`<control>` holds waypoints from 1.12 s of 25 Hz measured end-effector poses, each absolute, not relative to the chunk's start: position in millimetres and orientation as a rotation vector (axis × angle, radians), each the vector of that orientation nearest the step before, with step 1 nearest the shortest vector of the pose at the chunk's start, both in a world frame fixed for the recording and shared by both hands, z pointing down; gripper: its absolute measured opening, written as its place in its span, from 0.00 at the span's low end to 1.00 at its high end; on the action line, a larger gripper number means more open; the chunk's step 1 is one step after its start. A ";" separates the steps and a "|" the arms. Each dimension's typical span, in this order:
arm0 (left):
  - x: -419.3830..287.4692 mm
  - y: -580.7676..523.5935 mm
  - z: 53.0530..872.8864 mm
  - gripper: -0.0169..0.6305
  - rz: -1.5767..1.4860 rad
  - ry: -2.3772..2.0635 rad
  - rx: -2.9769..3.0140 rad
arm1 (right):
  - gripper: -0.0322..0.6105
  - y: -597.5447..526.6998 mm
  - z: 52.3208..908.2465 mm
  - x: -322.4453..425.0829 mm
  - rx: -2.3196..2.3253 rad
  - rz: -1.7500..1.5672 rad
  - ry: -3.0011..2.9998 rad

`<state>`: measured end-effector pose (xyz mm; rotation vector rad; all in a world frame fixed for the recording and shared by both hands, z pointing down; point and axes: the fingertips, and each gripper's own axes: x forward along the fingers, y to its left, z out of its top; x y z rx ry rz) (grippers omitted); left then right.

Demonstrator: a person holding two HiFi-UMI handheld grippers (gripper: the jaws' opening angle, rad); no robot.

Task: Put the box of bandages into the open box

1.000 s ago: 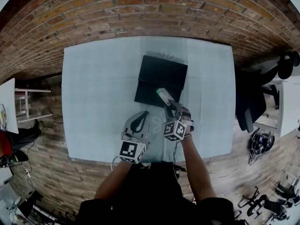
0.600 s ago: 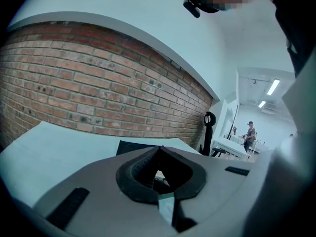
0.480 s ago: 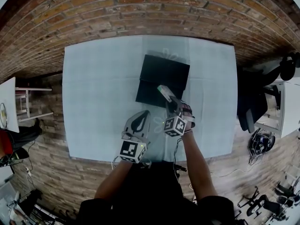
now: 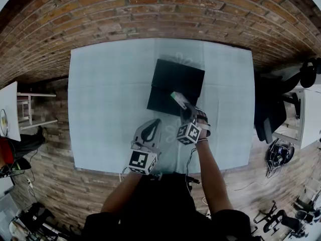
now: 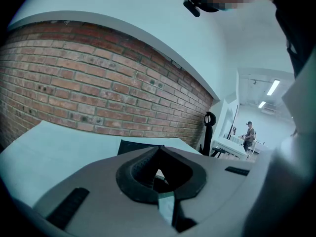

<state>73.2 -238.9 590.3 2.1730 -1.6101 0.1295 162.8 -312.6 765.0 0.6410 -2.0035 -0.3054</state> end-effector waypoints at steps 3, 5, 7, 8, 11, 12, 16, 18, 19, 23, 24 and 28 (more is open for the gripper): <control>72.8 -236.5 590.3 0.07 0.132 -1.608 2.173 | 0.23 -312.1 767.0 164.0 0.641 -0.268 -2.006; 71.8 -234.8 590.0 0.07 0.136 -1.607 2.172 | 0.25 -311.8 766.2 164.3 0.646 -0.244 -2.014; 70.2 -233.6 589.7 0.07 0.131 -1.609 2.170 | 0.26 -311.4 765.6 164.1 0.649 -0.226 -2.022; 69.2 -232.9 589.6 0.07 0.128 -1.610 2.168 | 0.26 -311.0 765.4 164.1 0.649 -0.220 -2.023; 66.6 -230.6 588.8 0.07 0.123 -1.611 2.166 | 0.26 -308.9 763.8 164.3 0.651 -0.210 -2.023; 65.9 -230.1 588.1 0.07 0.121 -1.611 2.167 | 0.26 -307.9 763.1 164.5 0.652 -0.206 -2.025; 64.6 -228.7 585.6 0.07 0.118 -1.613 2.171 | 0.26 -301.7 761.6 166.1 0.653 -0.184 -2.033; 64.0 -227.4 584.5 0.07 0.118 -1.612 2.170 | 0.26 -298.0 761.6 167.2 0.656 -0.175 -2.037; 63.3 -226.3 583.9 0.07 0.116 -1.613 2.171 | 0.26 -296.0 761.4 167.4 0.659 -0.168 -2.040; 59.1 -222.0 580.2 0.07 0.104 -1.616 2.177 | 0.26 -289.8 757.3 166.1 0.687 -0.109 -2.064; 58.4 -221.0 579.2 0.07 0.102 -1.617 2.178 | 0.26 -289.0 755.5 165.8 0.699 -0.094 -2.072; 57.4 -216.4 572.7 0.07 0.095 -1.620 2.186 | 0.26 -286.9 741.3 166.5 0.776 -0.006 -2.119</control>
